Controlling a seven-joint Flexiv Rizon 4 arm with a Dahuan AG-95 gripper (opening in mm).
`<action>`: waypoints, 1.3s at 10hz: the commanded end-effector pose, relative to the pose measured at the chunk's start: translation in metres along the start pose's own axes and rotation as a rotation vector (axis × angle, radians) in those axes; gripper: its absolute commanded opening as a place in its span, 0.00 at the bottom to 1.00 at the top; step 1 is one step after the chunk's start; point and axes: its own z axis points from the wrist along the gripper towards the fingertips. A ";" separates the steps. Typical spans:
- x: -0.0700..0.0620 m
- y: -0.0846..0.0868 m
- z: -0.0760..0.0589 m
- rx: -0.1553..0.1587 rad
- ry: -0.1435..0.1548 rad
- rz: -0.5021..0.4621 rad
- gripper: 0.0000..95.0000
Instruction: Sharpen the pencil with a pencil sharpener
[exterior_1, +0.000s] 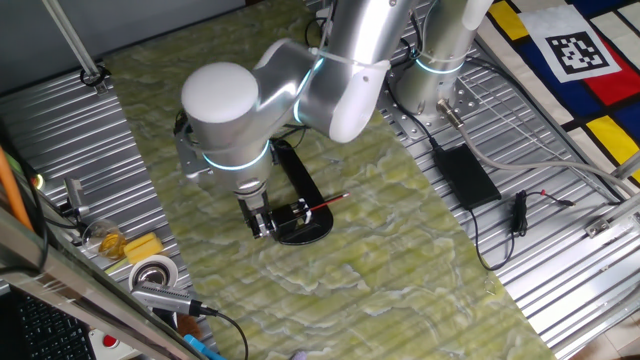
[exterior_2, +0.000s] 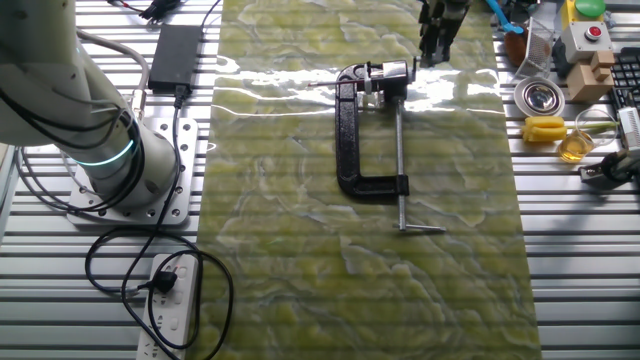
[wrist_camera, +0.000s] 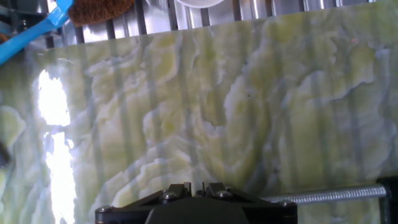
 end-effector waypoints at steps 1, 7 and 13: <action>0.001 -0.002 -0.001 0.013 -0.006 -0.032 0.40; -0.001 -0.008 -0.016 0.052 -0.016 -0.072 0.20; -0.001 -0.008 -0.016 0.052 -0.016 -0.072 0.20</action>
